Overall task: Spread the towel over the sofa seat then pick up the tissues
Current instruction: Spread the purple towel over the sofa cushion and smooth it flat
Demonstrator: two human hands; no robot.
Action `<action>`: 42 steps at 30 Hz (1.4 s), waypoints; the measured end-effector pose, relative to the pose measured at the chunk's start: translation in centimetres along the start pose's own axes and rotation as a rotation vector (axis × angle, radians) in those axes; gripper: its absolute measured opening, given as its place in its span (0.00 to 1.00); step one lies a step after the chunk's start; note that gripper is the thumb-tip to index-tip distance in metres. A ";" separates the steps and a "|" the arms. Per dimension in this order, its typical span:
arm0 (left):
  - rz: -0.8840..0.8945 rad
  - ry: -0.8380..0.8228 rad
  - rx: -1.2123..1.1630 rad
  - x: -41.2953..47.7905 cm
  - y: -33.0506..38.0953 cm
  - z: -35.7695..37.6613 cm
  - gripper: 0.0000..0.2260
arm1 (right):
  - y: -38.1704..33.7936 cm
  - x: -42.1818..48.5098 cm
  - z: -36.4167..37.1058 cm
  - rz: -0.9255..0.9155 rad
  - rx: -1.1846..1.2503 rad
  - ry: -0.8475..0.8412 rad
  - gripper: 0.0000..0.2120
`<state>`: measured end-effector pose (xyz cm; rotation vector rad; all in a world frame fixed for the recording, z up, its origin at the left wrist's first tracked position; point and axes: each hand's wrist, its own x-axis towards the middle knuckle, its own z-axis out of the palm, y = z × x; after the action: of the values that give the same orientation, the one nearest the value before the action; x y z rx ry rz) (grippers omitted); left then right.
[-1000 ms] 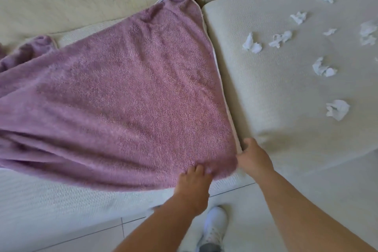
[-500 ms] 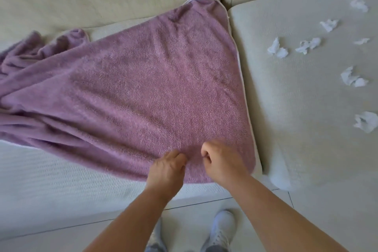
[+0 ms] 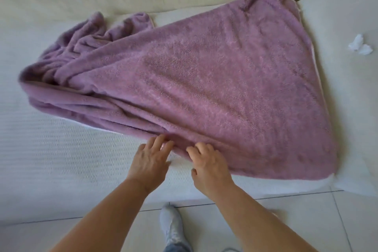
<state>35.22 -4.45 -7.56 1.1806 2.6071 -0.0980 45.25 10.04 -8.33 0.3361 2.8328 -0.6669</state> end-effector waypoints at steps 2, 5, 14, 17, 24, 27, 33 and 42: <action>-0.009 -0.017 0.040 0.9 -2.3 -0.3 0.26 | -1.9 2.3 0.2 0.045 -0.076 0.005 0.26; -0.031 -0.031 -0.009 2.9 -4.5 -0.8 0.20 | -3.0 4.6 0.0 0.109 -0.125 -0.049 0.23; 0.044 -0.182 -0.205 4.2 -5.4 -2.9 0.08 | -4.4 5.7 -0.8 0.185 -0.250 0.003 0.15; 0.141 -0.122 -0.113 1.8 -6.1 -2.4 0.09 | -4.8 5.2 -0.5 0.165 -0.264 -0.031 0.14; 0.214 -0.324 -0.104 -4.3 -5.8 0.2 0.12 | -5.5 -0.4 1.7 -0.044 -0.354 -0.350 0.14; 0.119 -0.410 -0.034 -3.8 -4.7 -0.6 0.12 | -5.0 -0.8 1.7 0.078 -0.163 -0.222 0.07; -0.021 -0.652 0.034 -2.1 -4.2 -0.8 0.13 | -5.4 -0.2 0.0 0.080 -0.116 -0.330 0.10; -0.242 -0.328 -0.072 -5.8 -6.2 -0.3 0.13 | -7.4 0.3 0.1 0.044 -0.036 -0.368 0.13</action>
<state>34.14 -12.77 -5.97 0.7476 2.4240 -0.2240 43.01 3.62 -5.47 0.2394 2.4770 -0.5979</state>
